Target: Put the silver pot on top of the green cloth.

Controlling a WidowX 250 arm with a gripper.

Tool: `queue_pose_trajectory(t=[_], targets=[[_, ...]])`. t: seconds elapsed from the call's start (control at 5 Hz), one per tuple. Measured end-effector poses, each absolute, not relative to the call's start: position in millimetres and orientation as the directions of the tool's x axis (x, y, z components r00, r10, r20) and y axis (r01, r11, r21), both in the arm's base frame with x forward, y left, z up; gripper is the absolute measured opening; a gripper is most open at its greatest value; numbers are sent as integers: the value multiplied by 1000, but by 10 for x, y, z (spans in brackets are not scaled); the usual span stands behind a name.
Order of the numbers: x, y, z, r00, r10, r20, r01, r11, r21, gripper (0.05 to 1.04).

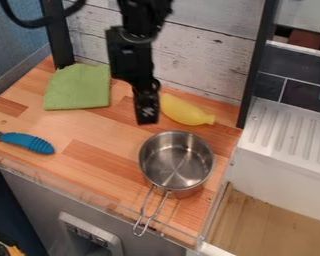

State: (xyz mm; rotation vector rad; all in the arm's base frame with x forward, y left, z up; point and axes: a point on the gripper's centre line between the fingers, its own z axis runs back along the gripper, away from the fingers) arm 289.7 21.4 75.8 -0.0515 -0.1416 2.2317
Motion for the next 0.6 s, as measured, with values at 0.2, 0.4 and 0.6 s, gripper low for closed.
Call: queue_pose_trajectory(t=[0.2,0.4,0.6], targets=[[2830,143,681,-729,684,1,-683,-727,-72,1001],[2799,119,482,-775,631,43,-632,-775,-23,1001],[2815,109,275,-784,618,64,-619,-785,-2,1001]])
